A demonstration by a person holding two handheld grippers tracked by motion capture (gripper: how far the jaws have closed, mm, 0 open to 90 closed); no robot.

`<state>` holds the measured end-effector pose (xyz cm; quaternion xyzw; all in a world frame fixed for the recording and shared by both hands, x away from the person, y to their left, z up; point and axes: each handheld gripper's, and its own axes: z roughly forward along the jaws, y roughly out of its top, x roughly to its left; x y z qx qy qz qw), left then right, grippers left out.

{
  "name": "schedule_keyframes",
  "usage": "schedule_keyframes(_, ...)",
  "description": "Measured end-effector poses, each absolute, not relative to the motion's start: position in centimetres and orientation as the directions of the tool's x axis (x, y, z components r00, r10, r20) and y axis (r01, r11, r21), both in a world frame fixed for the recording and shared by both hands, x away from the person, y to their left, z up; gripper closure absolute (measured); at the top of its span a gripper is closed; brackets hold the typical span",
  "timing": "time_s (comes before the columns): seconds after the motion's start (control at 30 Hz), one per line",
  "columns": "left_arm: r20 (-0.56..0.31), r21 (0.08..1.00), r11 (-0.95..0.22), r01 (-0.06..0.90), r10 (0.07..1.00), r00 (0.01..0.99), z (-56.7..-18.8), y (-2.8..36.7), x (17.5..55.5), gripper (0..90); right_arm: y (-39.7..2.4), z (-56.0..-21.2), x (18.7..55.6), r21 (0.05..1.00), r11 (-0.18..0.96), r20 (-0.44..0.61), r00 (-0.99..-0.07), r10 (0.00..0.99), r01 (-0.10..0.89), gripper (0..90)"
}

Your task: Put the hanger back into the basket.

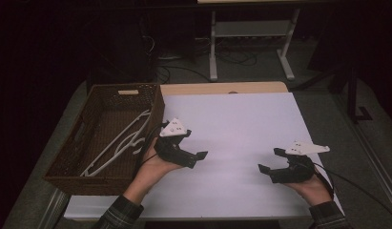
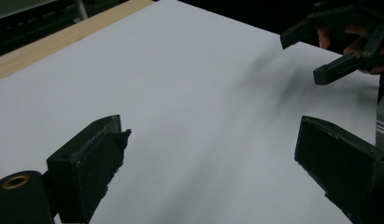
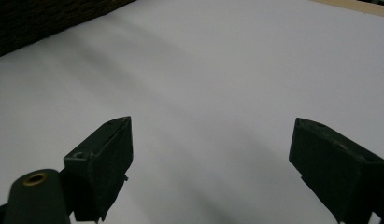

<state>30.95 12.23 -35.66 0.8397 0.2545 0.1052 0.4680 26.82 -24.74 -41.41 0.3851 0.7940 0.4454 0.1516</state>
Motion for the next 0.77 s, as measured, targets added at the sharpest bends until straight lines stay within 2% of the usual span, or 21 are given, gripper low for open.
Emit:
schedule_keyframes(0.2,-0.057,0.828,-0.449,0.335,0.527,0.848,-37.7,11.7,31.1,4.8,-24.8,-41.4,26.8,0.825,0.305,0.101,-0.656,0.748,0.476,12.1)
schedule_keyframes(0.47,-0.061,0.829,-0.447,0.337,0.526,0.848,-39.1,12.3,31.1,2.2,-25.0,-41.2,26.7,0.832,0.297,0.087,-0.64,0.764,0.468,2.8)
schedule_keyframes(0.77,-0.052,0.818,-0.463,0.341,0.531,0.845,-39.9,12.8,30.9,2.3,-25.0,-41.3,26.8,0.835,0.3,0.083,-0.644,0.761,0.461,2.1)
